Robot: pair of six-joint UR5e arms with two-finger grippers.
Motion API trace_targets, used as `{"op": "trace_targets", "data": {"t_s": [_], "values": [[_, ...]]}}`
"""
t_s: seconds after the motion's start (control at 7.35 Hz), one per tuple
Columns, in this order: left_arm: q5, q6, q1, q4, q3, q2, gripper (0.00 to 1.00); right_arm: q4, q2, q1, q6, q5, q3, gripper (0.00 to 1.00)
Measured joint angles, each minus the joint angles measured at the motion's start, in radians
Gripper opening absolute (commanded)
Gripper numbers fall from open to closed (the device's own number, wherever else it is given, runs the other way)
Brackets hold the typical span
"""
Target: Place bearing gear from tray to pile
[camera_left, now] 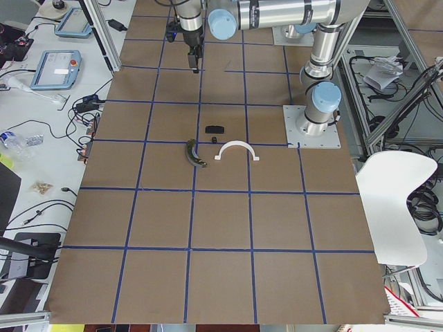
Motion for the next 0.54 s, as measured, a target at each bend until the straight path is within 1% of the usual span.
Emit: {"op": "trace_targets", "data": {"t_s": [0.27,0.54], "values": [[-0.005,-0.061,-0.073,-0.032,0.033,0.028,1.0,0.001,0.004,-0.008,-0.014,0.009,-0.004,1.0],[-0.016,-0.068,-0.088,-0.031,0.024,0.055,1.0,0.006,0.008,-0.036,-0.042,0.014,-0.02,1.0]]}}
